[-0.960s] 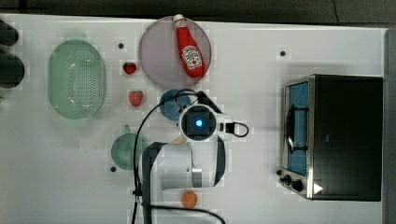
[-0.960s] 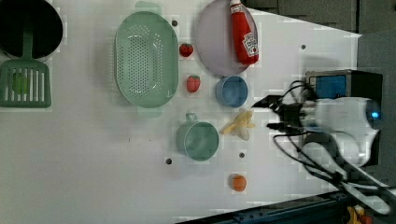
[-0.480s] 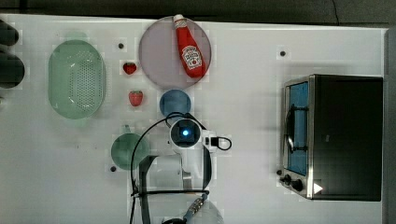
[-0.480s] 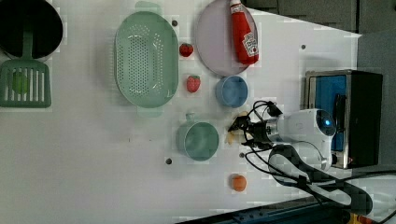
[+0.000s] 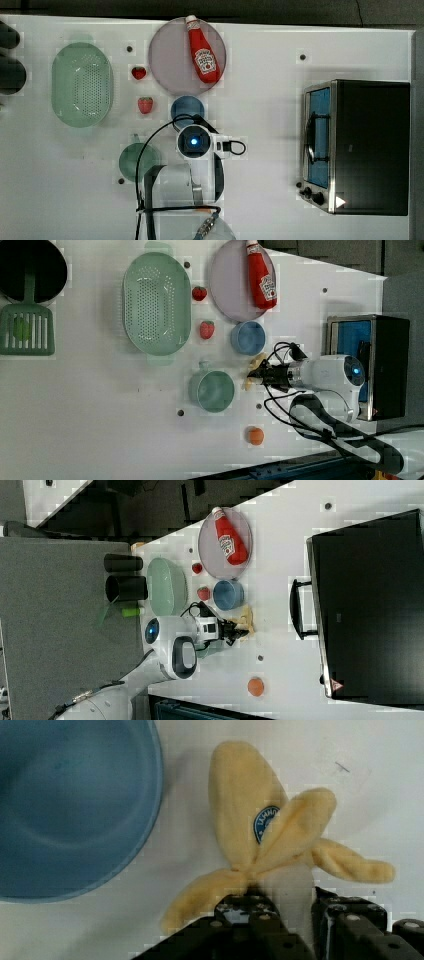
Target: Pick banana from table and place on oven.
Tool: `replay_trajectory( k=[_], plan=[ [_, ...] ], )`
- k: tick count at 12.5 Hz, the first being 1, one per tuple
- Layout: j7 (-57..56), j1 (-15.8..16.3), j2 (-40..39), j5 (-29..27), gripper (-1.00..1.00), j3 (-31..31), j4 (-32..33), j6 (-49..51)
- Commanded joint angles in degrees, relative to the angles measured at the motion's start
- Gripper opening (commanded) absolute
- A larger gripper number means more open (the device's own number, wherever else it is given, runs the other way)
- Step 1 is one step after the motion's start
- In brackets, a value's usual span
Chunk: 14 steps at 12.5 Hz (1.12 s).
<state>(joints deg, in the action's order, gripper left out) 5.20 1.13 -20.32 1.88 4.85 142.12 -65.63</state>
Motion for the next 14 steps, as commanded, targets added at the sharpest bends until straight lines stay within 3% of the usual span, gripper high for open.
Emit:
replay_trajectory(
  k=[1, 5, 9, 12, 14],
  plan=[
    [2.10, -0.25, 5.41, -0.48, -0.51, -0.64, -1.86, -0.78],
    [2.10, -0.41, 18.93, -0.52, -0.51, -0.98, -3.68, 7.04],
    [2.06, -0.58, 30.98, -0.56, -0.51, -3.28, -12.03, 32.22],
    [1.74, -0.75, 34.87, -0.56, -0.51, -7.26, -20.95, 48.23],
    [0.58, -0.92, 34.88, -0.52, -0.51, -10.68, -25.76, 51.54]
  ],
)
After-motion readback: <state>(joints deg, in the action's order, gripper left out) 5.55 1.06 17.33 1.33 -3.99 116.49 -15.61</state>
